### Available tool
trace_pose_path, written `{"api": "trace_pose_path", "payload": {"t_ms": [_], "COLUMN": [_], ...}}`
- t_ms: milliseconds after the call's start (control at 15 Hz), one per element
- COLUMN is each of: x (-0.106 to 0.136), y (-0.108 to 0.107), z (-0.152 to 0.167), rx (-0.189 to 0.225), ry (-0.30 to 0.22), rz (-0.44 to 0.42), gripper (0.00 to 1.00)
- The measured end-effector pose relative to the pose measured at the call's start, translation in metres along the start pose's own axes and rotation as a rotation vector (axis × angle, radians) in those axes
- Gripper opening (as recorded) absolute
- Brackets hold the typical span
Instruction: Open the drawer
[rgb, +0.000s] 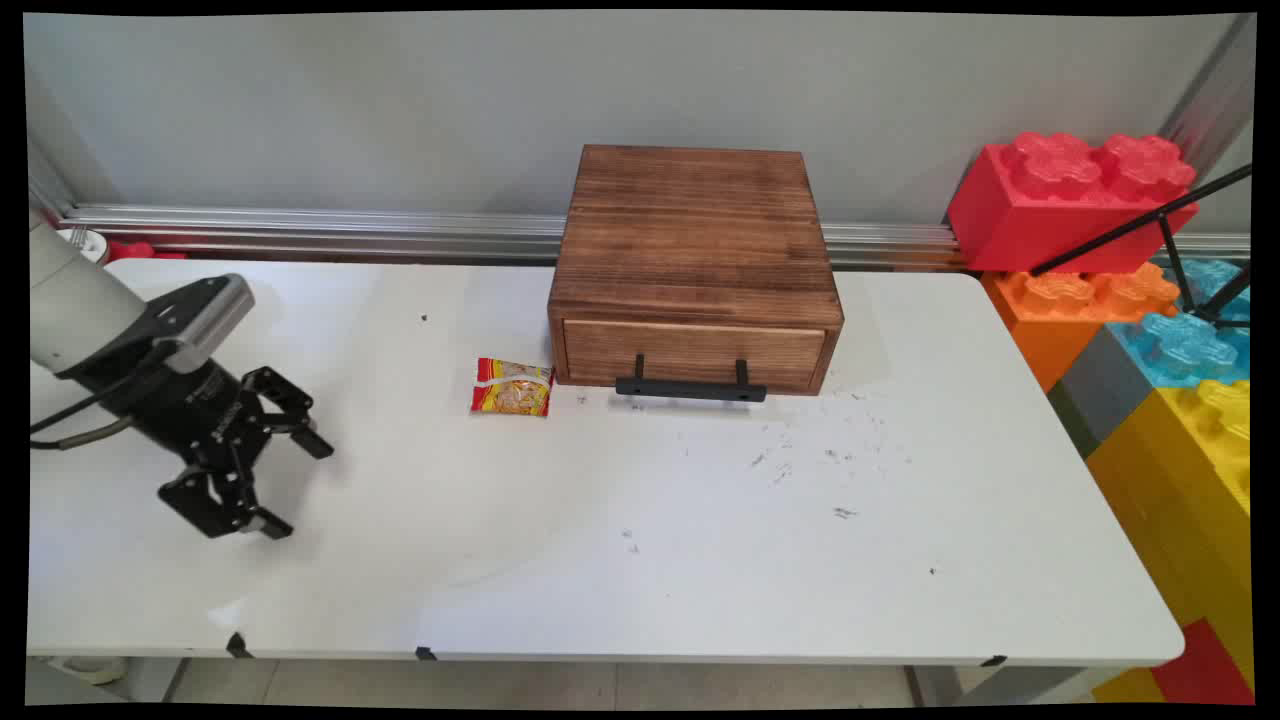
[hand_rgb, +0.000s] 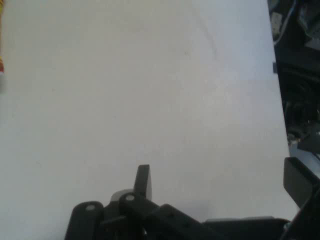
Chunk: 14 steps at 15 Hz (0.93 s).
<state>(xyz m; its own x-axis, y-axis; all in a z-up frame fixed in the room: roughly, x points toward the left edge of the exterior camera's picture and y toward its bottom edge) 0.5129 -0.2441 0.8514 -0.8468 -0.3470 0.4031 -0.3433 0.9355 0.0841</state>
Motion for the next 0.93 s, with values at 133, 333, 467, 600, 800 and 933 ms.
{"api": "trace_pose_path", "payload": {"t_ms": [133,333,467,600,800,933], "x": [0.012,0.041,0.064,0.083,0.123,0.147], "y": [-0.004,-0.015,-0.026,-0.035,-0.051,-0.060], "z": [0.001,0.001,0.003,0.005,0.007,0.008], "rx": [0.013,0.039,0.044,0.047,0.060,0.068], "ry": [0.027,0.058,0.064,0.067,0.073,0.073], "rz": [-0.004,0.003,0.019,0.038,0.072,0.088], "gripper": [1.00,1.00,1.00,1.00,1.00,1.00]}}
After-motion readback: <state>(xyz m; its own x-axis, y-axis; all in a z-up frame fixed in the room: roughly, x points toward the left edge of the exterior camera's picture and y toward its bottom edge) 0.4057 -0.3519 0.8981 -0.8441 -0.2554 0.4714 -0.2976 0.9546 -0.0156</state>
